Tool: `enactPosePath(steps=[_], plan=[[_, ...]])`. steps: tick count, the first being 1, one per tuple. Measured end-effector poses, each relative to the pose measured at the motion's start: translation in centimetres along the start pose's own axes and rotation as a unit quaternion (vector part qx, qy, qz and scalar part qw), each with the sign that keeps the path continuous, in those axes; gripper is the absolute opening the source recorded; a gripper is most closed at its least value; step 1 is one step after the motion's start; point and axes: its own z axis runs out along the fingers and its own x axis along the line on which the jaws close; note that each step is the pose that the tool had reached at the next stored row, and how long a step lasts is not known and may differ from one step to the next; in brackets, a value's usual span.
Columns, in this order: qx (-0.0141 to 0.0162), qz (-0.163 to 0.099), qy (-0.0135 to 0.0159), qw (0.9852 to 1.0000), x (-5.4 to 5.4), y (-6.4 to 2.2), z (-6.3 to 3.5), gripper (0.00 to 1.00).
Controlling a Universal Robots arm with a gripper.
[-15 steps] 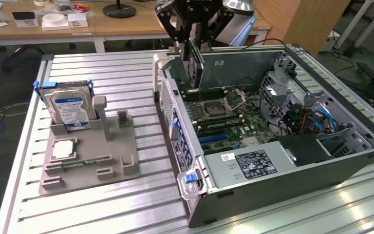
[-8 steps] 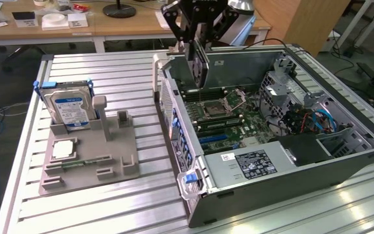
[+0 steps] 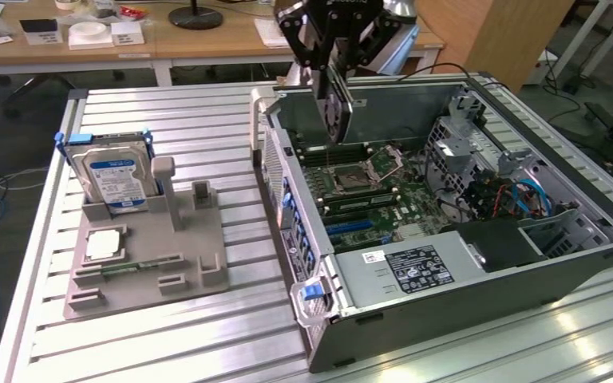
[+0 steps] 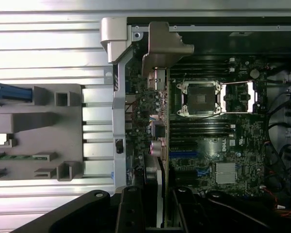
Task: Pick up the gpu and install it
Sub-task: 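Pick up the gpu and move the gpu toward the slot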
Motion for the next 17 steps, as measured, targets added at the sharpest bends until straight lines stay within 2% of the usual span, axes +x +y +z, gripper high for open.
enactPosePath(steps=[11, 17], plan=[[0.0000, 0.000, 0.0000, 1.0000, -1.4, 0.06, 0.05, 0.27], [0.0000, 0.000, 0.0000, 1.0000, -2.5, 0.10, 0.09, 0.27]])
